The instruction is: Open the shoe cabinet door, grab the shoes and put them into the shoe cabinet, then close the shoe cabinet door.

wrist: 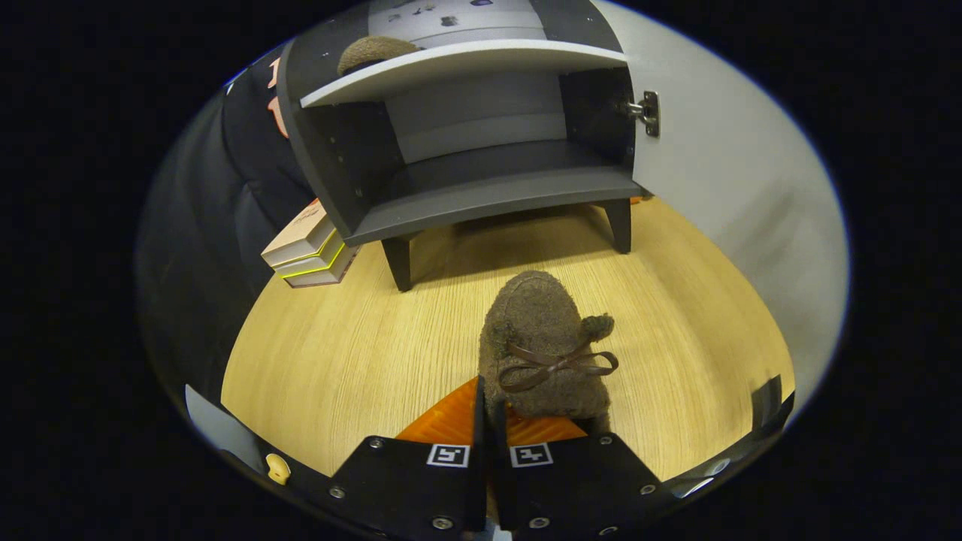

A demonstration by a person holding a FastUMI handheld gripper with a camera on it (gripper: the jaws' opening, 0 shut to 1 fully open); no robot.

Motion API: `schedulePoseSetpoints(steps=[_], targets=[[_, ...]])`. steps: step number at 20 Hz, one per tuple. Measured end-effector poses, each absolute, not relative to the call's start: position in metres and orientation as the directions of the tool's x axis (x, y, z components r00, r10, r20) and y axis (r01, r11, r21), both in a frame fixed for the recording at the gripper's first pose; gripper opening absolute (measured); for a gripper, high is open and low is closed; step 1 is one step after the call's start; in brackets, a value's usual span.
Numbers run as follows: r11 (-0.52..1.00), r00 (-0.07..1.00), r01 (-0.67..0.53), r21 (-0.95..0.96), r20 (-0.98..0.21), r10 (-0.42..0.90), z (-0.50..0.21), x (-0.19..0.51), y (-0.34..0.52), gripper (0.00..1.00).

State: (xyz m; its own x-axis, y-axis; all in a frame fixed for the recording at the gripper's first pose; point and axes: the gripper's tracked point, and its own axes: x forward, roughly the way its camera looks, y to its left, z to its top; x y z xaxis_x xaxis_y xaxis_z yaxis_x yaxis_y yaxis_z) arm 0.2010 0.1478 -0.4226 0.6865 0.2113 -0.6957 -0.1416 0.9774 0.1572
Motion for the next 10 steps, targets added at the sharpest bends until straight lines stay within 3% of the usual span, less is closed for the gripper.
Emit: schedulePoseSetpoints(steps=[10], targets=[[0.975,0.817,-0.178,0.135,-0.532,0.223,-0.273,0.216,0.144,0.05]])
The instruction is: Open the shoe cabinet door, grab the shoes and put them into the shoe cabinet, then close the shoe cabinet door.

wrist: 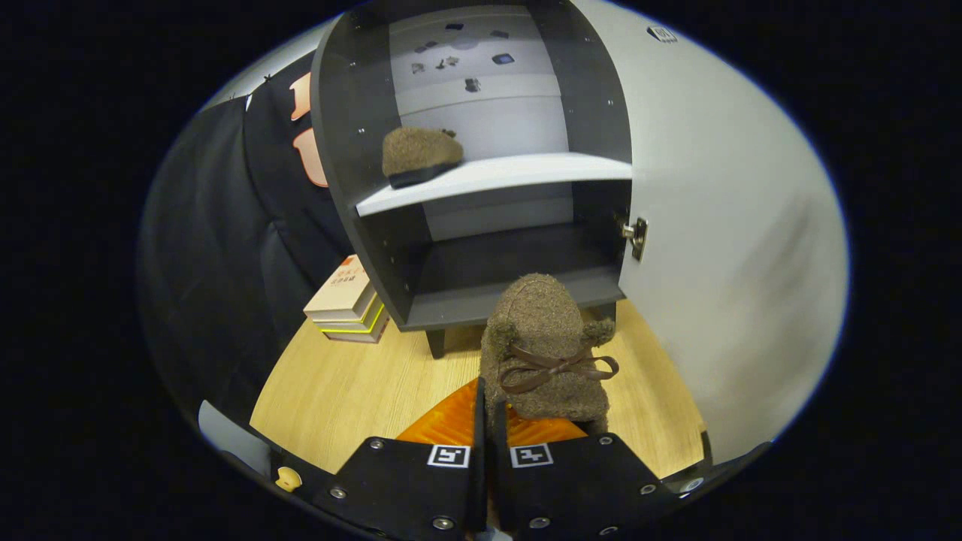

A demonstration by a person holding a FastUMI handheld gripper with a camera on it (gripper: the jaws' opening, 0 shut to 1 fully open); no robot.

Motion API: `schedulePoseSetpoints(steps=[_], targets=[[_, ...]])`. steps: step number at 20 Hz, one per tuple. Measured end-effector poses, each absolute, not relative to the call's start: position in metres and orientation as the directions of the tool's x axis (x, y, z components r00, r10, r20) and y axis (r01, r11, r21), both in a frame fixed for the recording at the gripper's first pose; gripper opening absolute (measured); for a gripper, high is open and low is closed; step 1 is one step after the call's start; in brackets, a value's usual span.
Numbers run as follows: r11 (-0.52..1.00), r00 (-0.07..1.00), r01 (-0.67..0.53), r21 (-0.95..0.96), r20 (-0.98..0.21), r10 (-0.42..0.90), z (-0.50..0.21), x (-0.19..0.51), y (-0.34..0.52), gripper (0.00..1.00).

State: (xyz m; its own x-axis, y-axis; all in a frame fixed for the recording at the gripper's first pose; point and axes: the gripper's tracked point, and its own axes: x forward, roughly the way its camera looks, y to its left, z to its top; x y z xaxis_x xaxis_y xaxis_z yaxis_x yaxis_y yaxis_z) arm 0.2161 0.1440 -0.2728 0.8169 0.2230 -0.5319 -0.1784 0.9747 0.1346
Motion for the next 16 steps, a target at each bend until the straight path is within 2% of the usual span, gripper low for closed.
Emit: schedulePoseSetpoints(steps=[5,12,16], targets=[[0.975,0.877,-0.202,0.096,-0.426,0.223,-0.196,0.249,0.143,0.05],[0.976,0.913,-0.207,0.067,-0.344,0.217,-0.134,0.32,0.148,0.05],[0.977,0.918,-0.207,0.049,-0.335,0.211,-0.112,0.372,0.15,0.05]])
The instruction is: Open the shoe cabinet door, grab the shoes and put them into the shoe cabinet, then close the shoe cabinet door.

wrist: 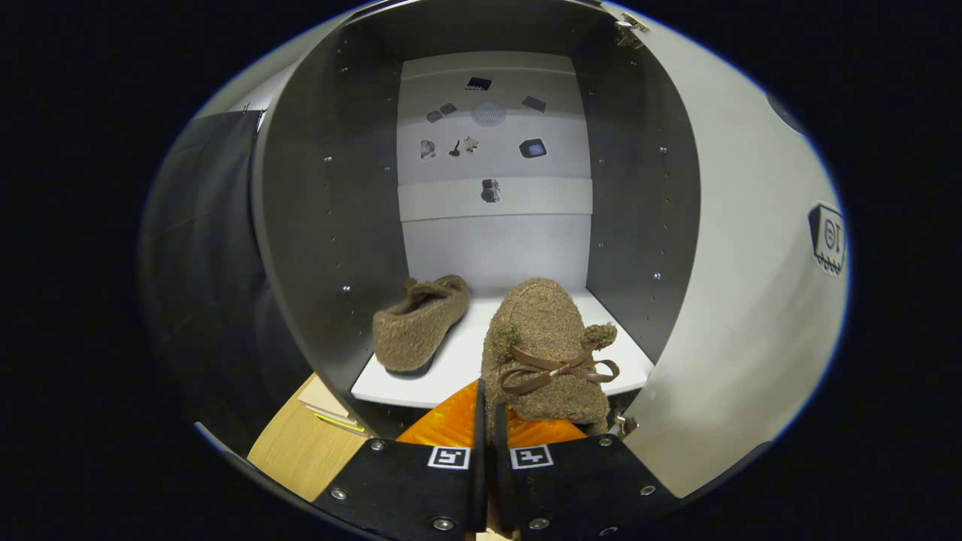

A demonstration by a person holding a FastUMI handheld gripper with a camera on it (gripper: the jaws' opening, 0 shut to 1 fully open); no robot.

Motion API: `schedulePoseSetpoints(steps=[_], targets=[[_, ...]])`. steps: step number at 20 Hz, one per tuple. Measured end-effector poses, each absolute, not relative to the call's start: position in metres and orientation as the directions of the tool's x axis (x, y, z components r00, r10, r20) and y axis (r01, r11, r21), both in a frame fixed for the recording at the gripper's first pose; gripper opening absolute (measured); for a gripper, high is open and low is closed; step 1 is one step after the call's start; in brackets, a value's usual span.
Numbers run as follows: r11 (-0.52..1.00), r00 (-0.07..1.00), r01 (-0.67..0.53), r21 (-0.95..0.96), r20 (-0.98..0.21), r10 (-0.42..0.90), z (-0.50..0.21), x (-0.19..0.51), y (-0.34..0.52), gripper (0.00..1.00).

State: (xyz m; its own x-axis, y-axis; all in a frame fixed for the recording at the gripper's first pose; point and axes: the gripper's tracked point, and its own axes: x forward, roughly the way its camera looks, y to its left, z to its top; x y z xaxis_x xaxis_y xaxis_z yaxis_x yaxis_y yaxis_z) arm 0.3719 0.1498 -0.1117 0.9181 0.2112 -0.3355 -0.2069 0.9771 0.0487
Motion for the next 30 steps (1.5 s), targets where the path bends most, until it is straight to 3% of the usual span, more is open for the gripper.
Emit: schedulePoseSetpoints(steps=[14,21,30], targets=[[0.978,0.894,-0.206,0.01,-0.405,0.192,-0.114,0.535,0.171,0.05],[0.984,0.856,-0.176,0.039,-0.487,0.172,-0.15,0.558,0.181,0.07],[0.986,0.863,-0.168,-0.006,-0.484,0.144,-0.143,0.55,0.182,0.19]])
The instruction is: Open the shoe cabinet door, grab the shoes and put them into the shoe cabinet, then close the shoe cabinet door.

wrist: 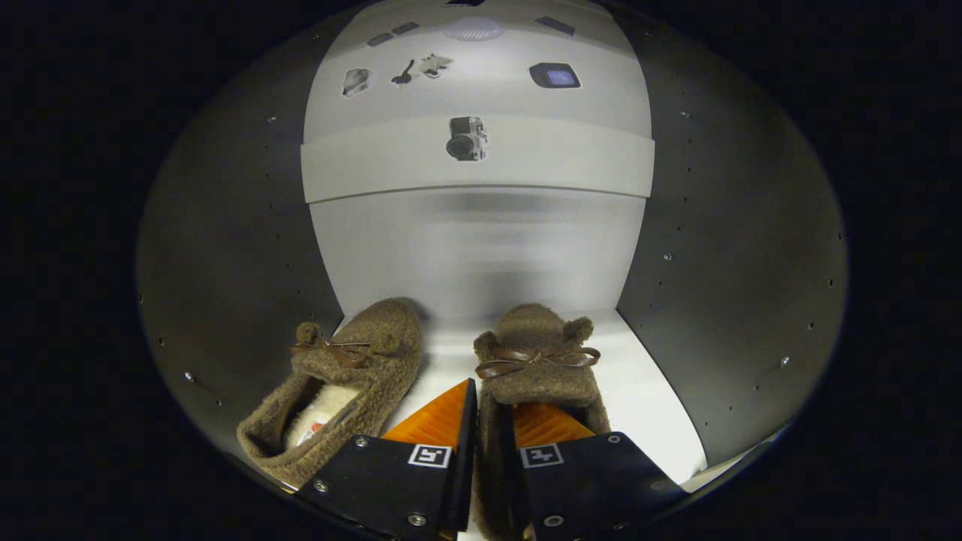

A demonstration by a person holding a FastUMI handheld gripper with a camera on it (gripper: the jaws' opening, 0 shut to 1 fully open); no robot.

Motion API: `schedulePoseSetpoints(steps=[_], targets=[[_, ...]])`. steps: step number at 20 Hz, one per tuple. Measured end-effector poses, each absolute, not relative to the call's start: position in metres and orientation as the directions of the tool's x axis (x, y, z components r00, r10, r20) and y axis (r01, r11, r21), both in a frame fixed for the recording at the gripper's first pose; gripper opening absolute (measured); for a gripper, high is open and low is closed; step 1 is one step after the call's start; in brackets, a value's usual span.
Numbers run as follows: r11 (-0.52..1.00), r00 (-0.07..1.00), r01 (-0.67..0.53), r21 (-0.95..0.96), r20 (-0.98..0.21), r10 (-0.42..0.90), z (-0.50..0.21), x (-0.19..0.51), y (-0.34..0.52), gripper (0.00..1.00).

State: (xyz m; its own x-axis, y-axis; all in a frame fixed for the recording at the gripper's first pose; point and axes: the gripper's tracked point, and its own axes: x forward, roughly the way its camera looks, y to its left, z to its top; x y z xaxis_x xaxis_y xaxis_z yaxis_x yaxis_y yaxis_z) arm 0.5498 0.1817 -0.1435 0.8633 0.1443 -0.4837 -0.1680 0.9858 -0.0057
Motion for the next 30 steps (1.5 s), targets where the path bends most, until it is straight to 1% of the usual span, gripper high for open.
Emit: schedulePoseSetpoints(steps=[10,16,21,22,24,30], targets=[[0.989,0.902,-0.149,-0.02,-0.413,0.128,-0.102,0.483,0.164,0.19],[0.993,0.926,-0.12,-0.019,-0.362,0.105,-0.068,0.423,0.15,0.19],[0.994,0.945,-0.105,-0.004,-0.311,0.099,-0.044,0.344,0.142,0.19],[0.995,0.947,-0.104,-0.008,-0.306,0.096,-0.042,0.326,0.14,0.22],[0.995,0.951,-0.095,-0.017,-0.296,0.086,-0.037,0.292,0.132,0.24],[0.999,0.969,-0.033,0.001,-0.243,0.032,-0.014,0.188,0.101,0.24]])
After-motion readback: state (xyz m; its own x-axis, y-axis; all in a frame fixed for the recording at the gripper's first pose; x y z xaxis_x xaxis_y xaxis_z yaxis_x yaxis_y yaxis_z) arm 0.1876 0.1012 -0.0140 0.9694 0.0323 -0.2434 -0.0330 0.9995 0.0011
